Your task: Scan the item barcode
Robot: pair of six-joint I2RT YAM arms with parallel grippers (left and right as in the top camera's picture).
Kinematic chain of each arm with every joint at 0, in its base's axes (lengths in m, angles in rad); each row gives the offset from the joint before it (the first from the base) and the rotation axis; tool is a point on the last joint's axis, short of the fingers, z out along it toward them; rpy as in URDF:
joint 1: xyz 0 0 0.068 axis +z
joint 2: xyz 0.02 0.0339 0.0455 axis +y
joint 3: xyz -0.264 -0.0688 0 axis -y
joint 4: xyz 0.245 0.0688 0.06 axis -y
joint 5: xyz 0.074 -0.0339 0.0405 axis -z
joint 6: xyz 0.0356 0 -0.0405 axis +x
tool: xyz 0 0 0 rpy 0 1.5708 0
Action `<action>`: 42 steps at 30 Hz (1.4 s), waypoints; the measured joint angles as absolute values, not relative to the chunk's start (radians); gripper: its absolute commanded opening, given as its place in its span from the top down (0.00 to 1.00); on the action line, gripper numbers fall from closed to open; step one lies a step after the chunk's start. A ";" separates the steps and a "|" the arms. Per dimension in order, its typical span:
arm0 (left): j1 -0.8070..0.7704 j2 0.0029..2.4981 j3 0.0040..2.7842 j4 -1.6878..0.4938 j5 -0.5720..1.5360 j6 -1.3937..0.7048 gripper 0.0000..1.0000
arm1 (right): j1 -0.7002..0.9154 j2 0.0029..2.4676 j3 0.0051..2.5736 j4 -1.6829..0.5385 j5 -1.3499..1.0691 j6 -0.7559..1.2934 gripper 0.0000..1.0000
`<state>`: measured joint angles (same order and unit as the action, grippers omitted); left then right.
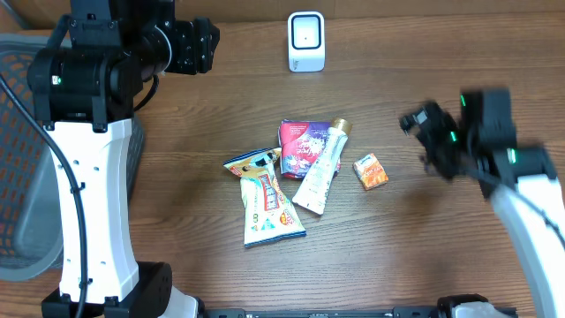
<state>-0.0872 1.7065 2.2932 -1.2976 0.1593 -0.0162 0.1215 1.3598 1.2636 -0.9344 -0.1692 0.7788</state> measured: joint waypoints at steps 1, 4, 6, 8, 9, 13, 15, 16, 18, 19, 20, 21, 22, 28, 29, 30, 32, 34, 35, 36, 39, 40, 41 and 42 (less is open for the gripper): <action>-0.087 1.707 2.293 -1.301 0.159 -0.015 0.27 | 0.135 1.405 1.330 -0.956 -0.178 0.725 0.00; -0.087 1.710 2.293 -1.309 0.158 -0.007 0.27 | 0.161 1.481 1.412 -0.961 -0.227 0.582 0.18; -0.087 1.713 2.293 -1.318 0.156 -0.002 0.27 | 0.167 1.512 1.420 -0.975 -0.248 0.591 0.00; -0.087 1.716 2.293 -1.331 0.155 0.000 0.27 | 0.165 1.548 1.419 -1.041 -0.265 0.648 0.00; -0.087 1.718 2.293 -1.340 0.154 0.000 0.27 | 0.163 1.567 1.419 -1.072 -0.268 0.691 0.00; -0.087 1.721 2.293 -1.367 0.152 0.002 0.27 | 0.158 1.642 1.403 -1.084 -0.274 0.878 0.00; -0.087 1.721 2.293 -1.378 0.152 0.002 0.26 | 0.158 1.684 1.398 -1.070 -0.274 0.945 0.00; -0.087 1.721 2.293 -1.385 0.152 0.002 0.26 | 0.158 1.707 1.398 -1.064 -0.274 0.969 0.00; -0.087 1.721 2.293 -1.396 0.152 0.002 0.26 | 0.158 1.759 1.398 -1.060 -0.266 1.010 0.00; -0.087 1.721 2.293 -1.401 0.152 0.002 0.26 | 0.158 1.783 1.397 -1.063 -0.261 1.026 0.00; -0.087 1.721 2.293 -1.405 0.152 0.002 0.26 | 0.158 1.811 1.397 -1.068 -0.255 1.044 0.00; -0.087 1.721 2.293 -1.407 0.152 0.002 0.26 | 0.158 1.829 1.397 -1.072 -0.253 1.055 0.00; -0.087 1.721 2.293 -1.409 0.152 0.002 0.26 | 0.158 1.851 1.396 -1.078 -0.249 1.067 0.00; -0.087 1.721 2.293 -1.411 0.152 0.002 0.26 | 0.164 1.913 1.356 -1.052 -0.226 1.106 0.00; -0.087 1.721 2.293 -1.410 0.152 0.002 0.26 | 0.165 1.916 1.345 -1.046 -0.224 1.108 0.00; -0.087 1.721 2.293 -1.410 0.152 0.002 0.25 | 0.165 1.918 1.334 -1.039 -0.222 1.111 0.00; -0.087 1.721 2.293 -1.410 0.152 0.002 0.25 | 0.166 1.922 1.306 -1.019 -0.221 1.115 0.00; -0.087 1.721 2.293 -1.410 0.152 0.002 0.25 | 0.166 1.924 1.282 -1.007 -0.223 1.118 0.00; -0.087 1.721 2.293 -1.411 0.152 0.002 0.25 | 0.166 1.924 1.272 -1.005 -0.224 1.119 0.00; -0.087 1.721 2.293 -1.410 0.152 0.002 0.25 | 0.166 1.924 1.265 -1.002 -0.226 1.121 0.00; -0.087 1.721 2.293 -1.411 0.152 0.002 0.25 | 0.167 1.924 1.258 -0.982 -0.229 1.127 0.00; -0.087 1.721 2.293 -1.413 0.152 0.003 0.25 | 0.167 1.924 1.258 -0.979 -0.229 1.132 0.00; -0.087 1.721 2.293 -1.417 0.152 0.003 0.25 | 0.169 1.924 1.257 -0.973 -0.229 1.140 0.00; -0.087 1.721 2.293 -1.420 0.152 0.003 0.25 | 0.171 1.924 1.257 -0.966 -0.228 1.150 0.00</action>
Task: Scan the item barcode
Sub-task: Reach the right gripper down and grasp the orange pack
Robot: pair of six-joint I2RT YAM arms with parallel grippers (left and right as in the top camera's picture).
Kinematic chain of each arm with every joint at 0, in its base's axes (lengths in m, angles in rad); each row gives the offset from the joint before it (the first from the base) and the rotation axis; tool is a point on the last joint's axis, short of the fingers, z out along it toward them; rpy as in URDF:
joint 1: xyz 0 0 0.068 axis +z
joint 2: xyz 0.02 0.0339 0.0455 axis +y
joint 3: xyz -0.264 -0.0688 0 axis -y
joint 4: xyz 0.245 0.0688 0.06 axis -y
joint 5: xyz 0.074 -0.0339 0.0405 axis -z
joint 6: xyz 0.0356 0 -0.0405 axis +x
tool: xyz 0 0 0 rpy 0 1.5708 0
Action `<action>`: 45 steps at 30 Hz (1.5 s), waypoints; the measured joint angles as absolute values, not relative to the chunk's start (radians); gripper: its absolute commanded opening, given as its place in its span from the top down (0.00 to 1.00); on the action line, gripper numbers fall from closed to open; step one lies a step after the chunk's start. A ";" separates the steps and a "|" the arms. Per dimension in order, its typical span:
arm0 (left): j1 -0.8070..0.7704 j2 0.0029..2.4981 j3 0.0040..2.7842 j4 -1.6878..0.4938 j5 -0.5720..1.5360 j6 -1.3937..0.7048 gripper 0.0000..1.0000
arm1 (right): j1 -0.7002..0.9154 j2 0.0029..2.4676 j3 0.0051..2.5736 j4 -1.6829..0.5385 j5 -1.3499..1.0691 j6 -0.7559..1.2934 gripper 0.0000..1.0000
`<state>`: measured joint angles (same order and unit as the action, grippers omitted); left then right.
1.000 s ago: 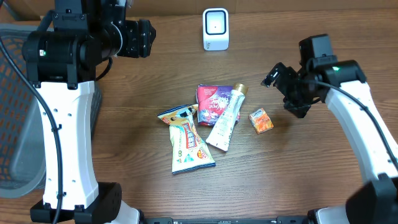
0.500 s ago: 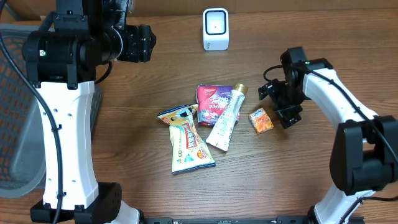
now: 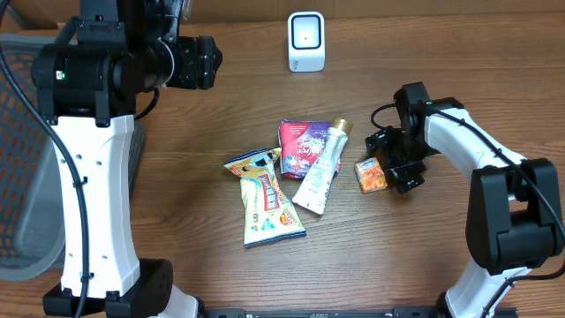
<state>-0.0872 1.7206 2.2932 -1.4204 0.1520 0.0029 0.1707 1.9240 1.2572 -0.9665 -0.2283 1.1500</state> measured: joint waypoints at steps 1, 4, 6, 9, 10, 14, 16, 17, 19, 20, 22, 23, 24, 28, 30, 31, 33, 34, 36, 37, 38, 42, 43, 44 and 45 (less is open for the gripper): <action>-0.087 1.721 2.293 -1.425 0.150 0.003 0.25 | 0.176 1.924 1.257 -0.954 -0.229 1.161 0.00; -0.087 1.721 2.293 -1.430 0.136 0.003 0.24 | 0.191 1.924 1.257 -0.935 -0.229 1.195 0.00; -0.087 1.721 2.293 -1.430 0.126 0.003 0.24 | 0.202 1.924 1.257 -0.936 -0.229 1.213 0.00; -0.087 1.721 2.293 -1.430 0.117 0.003 0.24 | 0.215 1.924 1.257 -0.937 -0.221 1.230 0.00; -0.087 1.721 2.293 -1.431 0.115 0.003 0.24 | 0.218 1.924 1.257 -0.941 -0.208 1.233 0.00; -0.087 1.721 2.293 -1.437 0.107 0.003 0.23 | 0.223 1.924 1.257 -0.982 -0.173 1.241 0.00; -0.087 1.721 2.293 -1.437 0.103 0.003 0.23 | 0.223 1.924 1.257 -0.998 -0.164 1.245 0.00; -0.087 1.721 2.293 -1.437 0.099 0.003 0.23 | 0.223 1.924 1.257 -1.003 -0.160 1.249 0.00; -0.087 1.721 2.293 -1.437 0.094 0.003 0.22 | 0.225 1.924 1.257 -1.013 -0.156 1.265 0.00; -0.087 1.721 2.293 -1.437 0.092 0.003 0.21 | 0.226 1.924 1.257 -1.015 -0.157 1.277 0.00; -0.087 1.721 2.293 -1.438 0.091 0.003 0.21 | 0.234 1.924 1.257 -1.014 -0.157 1.306 0.00; -0.087 1.721 2.293 -1.437 0.091 0.003 0.20 | 0.240 1.924 1.257 -1.014 -0.157 1.322 0.00; -0.087 1.721 2.293 -1.437 0.091 0.003 0.21 | 0.249 1.924 1.257 -1.015 -0.157 1.345 0.00; -0.087 1.721 2.293 -1.437 0.088 0.003 0.19 | 0.275 1.924 1.257 -1.014 -0.158 1.430 0.00; -0.087 1.721 2.293 -1.438 0.088 0.004 0.18 | 0.284 1.924 1.257 -1.012 -0.158 1.470 0.00; -0.087 1.721 2.293 -1.438 0.088 0.005 0.17 | 0.287 1.924 1.257 -1.011 -0.158 1.488 0.00; -0.087 1.721 2.293 -1.438 0.088 0.006 0.17 | 0.290 1.924 1.257 -1.005 -0.153 1.515 0.00; -0.087 1.721 2.293 -1.438 0.088 0.006 0.16 | 0.291 1.924 1.257 -1.000 -0.147 1.525 0.00; -0.087 1.721 2.293 -1.438 0.085 0.006 0.17 | 0.295 1.924 1.257 -0.994 -0.131 1.542 0.00; -0.087 1.721 2.293 -1.438 0.084 0.006 0.17 | 0.295 1.924 1.256 -0.994 -0.123 1.548 0.00; -0.087 1.721 2.293 -1.439 0.084 0.006 0.17 | 0.295 1.924 1.256 -0.994 -0.115 1.553 0.00; -0.087 1.721 2.293 -1.441 0.084 0.006 0.16 | 0.295 1.924 1.256 -0.995 -0.085 1.565 0.00; -0.087 1.721 2.293 -1.441 0.084 0.007 0.16 | 0.296 1.924 1.256 -0.995 -0.080 1.567 0.00; -0.087 1.721 2.293 -1.441 0.084 0.006 0.16 | 0.297 1.924 1.256 -0.994 -0.075 1.568 0.00; -0.087 1.721 2.293 -1.441 0.084 0.007 0.16 | 0.298 1.924 1.256 -0.994 -0.070 1.570 0.00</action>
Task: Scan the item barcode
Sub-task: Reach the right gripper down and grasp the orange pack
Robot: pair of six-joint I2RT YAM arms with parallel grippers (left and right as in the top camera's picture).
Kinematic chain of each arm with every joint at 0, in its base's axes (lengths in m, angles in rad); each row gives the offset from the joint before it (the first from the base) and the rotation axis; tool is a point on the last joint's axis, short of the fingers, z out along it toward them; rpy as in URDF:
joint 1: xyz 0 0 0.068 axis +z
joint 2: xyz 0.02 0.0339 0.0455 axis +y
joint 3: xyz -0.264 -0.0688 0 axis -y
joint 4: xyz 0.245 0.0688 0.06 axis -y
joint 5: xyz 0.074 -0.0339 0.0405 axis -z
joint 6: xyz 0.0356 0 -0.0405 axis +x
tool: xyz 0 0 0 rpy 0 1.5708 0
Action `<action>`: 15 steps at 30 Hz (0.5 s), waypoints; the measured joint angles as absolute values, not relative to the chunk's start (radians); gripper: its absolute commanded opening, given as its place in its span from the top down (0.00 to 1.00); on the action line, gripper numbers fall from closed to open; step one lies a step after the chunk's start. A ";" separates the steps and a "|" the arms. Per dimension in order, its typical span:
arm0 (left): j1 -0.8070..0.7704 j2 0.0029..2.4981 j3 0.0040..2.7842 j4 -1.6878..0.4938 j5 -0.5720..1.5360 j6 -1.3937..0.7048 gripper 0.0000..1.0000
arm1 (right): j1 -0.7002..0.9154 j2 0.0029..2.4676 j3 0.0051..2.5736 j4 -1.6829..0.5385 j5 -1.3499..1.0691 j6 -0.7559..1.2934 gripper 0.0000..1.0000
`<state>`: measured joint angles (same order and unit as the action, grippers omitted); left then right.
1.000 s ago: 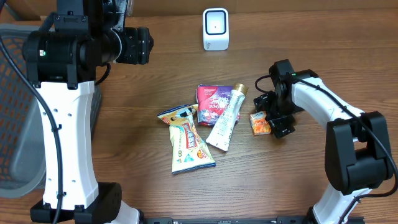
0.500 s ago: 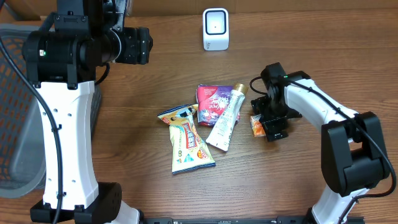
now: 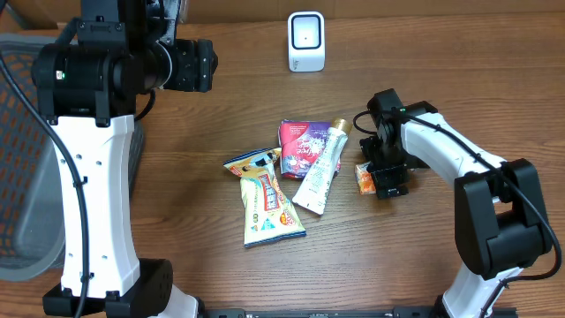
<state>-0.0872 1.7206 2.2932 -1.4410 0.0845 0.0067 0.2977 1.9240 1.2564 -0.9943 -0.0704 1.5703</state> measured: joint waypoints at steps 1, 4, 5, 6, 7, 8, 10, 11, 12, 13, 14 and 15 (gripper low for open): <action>-0.087 1.721 2.293 -1.441 0.084 0.007 0.16 | 0.301 1.924 1.256 -0.992 -0.069 1.571 0.00; -0.087 1.721 2.293 -1.441 0.084 0.006 0.16 | 0.318 1.924 1.256 -0.979 -0.063 1.578 0.00; -0.087 1.721 2.293 -1.441 0.084 0.007 0.16 | 0.325 1.924 1.256 -0.973 -0.062 1.579 0.00; -0.087 1.721 2.293 -1.441 0.084 0.006 0.16 | 0.335 1.924 1.256 -0.964 -0.062 1.583 0.00; -0.087 1.721 2.293 -1.442 0.084 0.007 0.16 | 0.342 1.924 1.256 -0.959 -0.062 1.587 0.00; -0.087 1.721 2.293 -1.443 0.084 0.006 0.15 | 0.349 1.924 1.256 -0.957 -0.062 1.594 0.00; -0.087 1.721 2.293 -1.444 0.084 0.006 0.15 | 0.361 1.924 1.256 -0.957 -0.058 1.607 0.00; -0.087 1.721 2.293 -1.444 0.084 0.006 0.15 | 0.367 1.924 1.256 -0.957 -0.052 1.613 0.01; -0.087 1.721 2.293 -1.444 0.084 0.007 0.15 | 0.370 1.924 1.256 -0.957 -0.048 1.618 0.02; -0.087 1.721 2.293 -1.444 0.084 0.007 0.15 | 0.373 1.925 1.256 -0.957 -0.045 1.623 0.03; -0.087 1.721 2.293 -1.444 0.084 0.007 0.15 | 0.373 1.926 1.256 -0.957 -0.043 1.625 0.04; -0.087 1.721 2.293 -1.444 0.084 0.006 0.15 | 0.373 1.927 1.256 -0.957 -0.043 1.626 0.05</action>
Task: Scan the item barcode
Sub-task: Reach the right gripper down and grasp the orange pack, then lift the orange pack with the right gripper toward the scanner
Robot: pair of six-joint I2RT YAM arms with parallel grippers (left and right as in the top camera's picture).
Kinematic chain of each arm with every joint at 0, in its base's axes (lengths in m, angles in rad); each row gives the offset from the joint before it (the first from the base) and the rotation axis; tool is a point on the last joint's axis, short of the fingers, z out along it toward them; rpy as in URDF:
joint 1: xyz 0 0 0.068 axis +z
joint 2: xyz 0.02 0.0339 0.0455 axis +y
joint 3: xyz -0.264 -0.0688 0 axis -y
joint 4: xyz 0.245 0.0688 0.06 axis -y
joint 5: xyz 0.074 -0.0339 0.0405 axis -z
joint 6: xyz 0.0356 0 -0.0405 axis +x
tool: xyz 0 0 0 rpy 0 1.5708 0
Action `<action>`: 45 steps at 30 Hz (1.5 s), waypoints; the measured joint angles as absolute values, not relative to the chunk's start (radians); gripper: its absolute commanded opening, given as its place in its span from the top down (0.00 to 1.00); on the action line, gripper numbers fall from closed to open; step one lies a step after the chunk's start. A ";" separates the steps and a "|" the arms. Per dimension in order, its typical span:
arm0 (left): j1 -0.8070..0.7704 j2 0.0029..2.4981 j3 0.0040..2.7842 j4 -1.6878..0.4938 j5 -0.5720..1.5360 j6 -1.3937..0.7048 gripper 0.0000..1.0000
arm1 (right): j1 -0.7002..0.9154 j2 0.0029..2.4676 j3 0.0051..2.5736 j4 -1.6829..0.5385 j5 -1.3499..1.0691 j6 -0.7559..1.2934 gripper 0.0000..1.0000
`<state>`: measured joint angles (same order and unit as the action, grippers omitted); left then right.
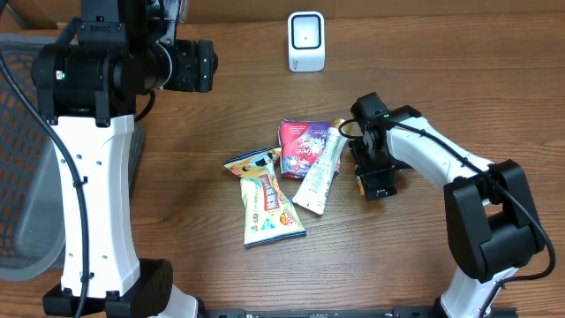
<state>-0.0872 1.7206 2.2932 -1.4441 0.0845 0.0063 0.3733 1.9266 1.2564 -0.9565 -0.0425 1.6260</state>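
Observation:
The white barcode scanner (306,41) stands at the back of the table. A small orange box (360,185) lies right of the pile of items, and only a sliver of it shows. My right gripper (374,179) hangs directly over that box and covers most of it; its jaws are hidden under the wrist. The left arm is raised at the upper left, with my left gripper (196,64) high above the table and far from the items; its fingers cannot be made out.
In the middle lie a red and purple pouch (302,142), a white tube (321,168) and two snack packets (268,201). A grey mesh basket (19,177) sits off the table's left edge. The left arm's white column (88,203) stands at the left.
My right gripper has shifted a little left and now covers more of the orange box. The left arm and the other items have not moved.
The right arm was first out at the far right, away from the items. Then its gripper stood next to the orange box's right side. After that it was over the box, and now it covers nearly all of it. The left arm stayed raised.

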 measured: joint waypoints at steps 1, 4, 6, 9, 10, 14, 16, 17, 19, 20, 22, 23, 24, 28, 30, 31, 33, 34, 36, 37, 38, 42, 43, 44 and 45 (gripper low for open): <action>-0.087 1.721 2.293 -1.444 0.084 0.006 0.15 | 0.373 1.928 1.256 -0.957 -0.040 1.628 0.06; -0.087 1.721 2.293 -1.444 0.084 0.007 0.15 | 0.373 1.929 1.253 -0.951 -0.033 1.631 0.09; -0.087 1.721 2.293 -1.444 0.084 0.006 0.15 | 0.373 1.929 1.242 -0.947 -0.025 1.632 0.12; -0.087 1.721 2.293 -1.444 0.084 0.007 0.15 | 0.373 1.929 1.215 -0.933 -0.019 1.634 0.25; -0.087 1.721 2.293 -1.445 0.084 0.007 0.15 | 0.373 1.929 1.214 -0.931 -0.018 1.636 0.27; -0.087 1.721 2.293 -1.445 0.084 0.007 0.15 | 0.373 1.929 1.213 -0.930 -0.018 1.629 0.36; -0.087 1.721 2.293 -1.445 0.084 0.007 0.15 | 0.373 1.929 1.213 -0.931 -0.018 1.619 0.36; -0.087 1.721 2.293 -1.445 0.084 0.007 0.15 | 0.373 1.929 1.213 -0.932 -0.018 1.607 0.36; -0.087 1.721 2.293 -1.446 0.084 0.007 0.14 | 0.373 1.929 1.213 -0.936 -0.018 1.579 0.36; -0.087 1.721 2.293 -1.448 0.084 0.007 0.15 | 0.373 1.929 1.213 -0.939 -0.018 1.556 0.36; -0.087 1.721 2.293 -1.452 0.084 0.007 0.14 | 0.372 1.929 1.213 -0.948 -0.024 1.513 0.36; -0.087 1.721 2.293 -1.452 0.084 0.007 0.14 | 0.367 1.929 1.214 -0.961 -0.036 1.483 0.36; -0.087 1.721 2.293 -1.452 0.084 0.007 0.14 | 0.363 1.929 1.214 -0.979 -0.054 1.451 0.36; -0.087 1.721 2.293 -1.452 0.084 0.007 0.12 | 0.325 1.930 1.213 -1.050 -0.155 1.301 0.36; -0.087 1.721 2.293 -1.452 0.082 0.007 0.11 | 0.298 1.931 1.213 -1.095 -0.223 1.214 0.36; -0.087 1.721 2.293 -1.454 0.081 0.007 0.11 | 0.283 1.932 1.213 -1.116 -0.260 1.167 0.36; -0.087 1.721 2.293 -1.464 0.079 0.007 0.11 | 0.252 1.933 1.213 -1.170 -0.339 1.068 0.36; -0.087 1.721 2.293 -1.470 0.077 0.007 0.11 | 0.237 1.934 1.213 -1.195 -0.378 1.023 0.36; -0.087 1.721 2.293 -1.476 0.077 0.007 0.11 | 0.210 1.935 1.213 -1.234 -0.458 0.936 0.36; -0.087 1.721 2.293 -1.478 0.077 0.007 0.11 | 0.195 1.935 1.213 -1.251 -0.506 0.888 0.36; -0.087 1.721 2.293 -1.479 0.077 0.007 0.11 | 0.185 1.935 1.213 -1.264 -0.545 0.852 0.36; -0.087 1.721 2.293 -1.483 0.076 0.007 0.10 | 0.150 1.935 1.213 -1.339 -0.719 0.707 0.36; -0.087 1.721 2.293 -1.485 0.076 0.007 0.10 | 0.145 1.935 1.213 -1.361 -0.756 0.680 0.36; -0.087 1.721 2.293 -1.487 0.076 0.007 0.10 | 0.144 1.935 1.213 -1.380 -0.791 0.653 0.36; -0.087 1.721 2.293 -1.488 0.076 0.007 0.10 | 0.144 1.935 1.213 -1.395 -0.815 0.634 0.36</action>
